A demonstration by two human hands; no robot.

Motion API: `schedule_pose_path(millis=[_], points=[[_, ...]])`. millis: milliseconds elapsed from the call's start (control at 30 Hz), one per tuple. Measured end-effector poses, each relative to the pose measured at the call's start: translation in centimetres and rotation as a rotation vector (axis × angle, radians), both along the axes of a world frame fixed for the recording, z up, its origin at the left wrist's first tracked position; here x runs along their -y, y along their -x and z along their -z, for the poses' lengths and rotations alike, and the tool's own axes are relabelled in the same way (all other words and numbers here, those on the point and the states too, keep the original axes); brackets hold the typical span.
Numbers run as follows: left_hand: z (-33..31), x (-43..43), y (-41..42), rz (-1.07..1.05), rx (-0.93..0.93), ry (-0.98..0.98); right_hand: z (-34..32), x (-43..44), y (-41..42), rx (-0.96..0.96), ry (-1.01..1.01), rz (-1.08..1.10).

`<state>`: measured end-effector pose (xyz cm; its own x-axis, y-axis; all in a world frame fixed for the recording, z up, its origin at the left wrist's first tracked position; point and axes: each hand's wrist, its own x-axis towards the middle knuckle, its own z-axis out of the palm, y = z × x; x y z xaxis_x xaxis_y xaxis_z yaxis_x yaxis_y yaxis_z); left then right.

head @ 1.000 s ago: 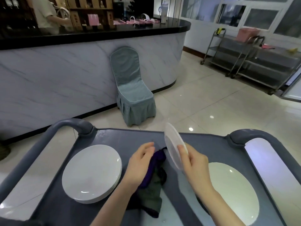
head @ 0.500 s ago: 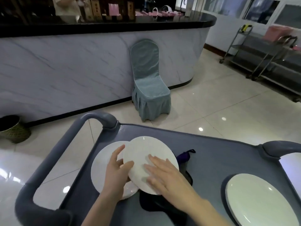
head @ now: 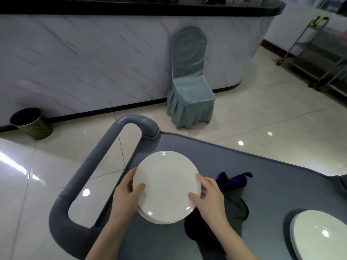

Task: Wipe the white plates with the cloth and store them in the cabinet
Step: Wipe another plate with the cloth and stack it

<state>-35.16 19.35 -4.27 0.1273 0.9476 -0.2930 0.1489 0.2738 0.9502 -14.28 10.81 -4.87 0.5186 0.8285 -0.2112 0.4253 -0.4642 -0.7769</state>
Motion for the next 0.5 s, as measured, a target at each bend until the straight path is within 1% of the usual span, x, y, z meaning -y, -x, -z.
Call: schedule_pose_path(millis=[233,500], points=[[0.6,-1.3,1.4,-0.004,-0.185,-0.069,0.2,-0.8,1.0,0.068,0.026,-0.001],[1.6,-1.2,1.2,0.006,-0.264,-0.067,0.8,-0.7,0.2,0.208,0.063,-0.069]])
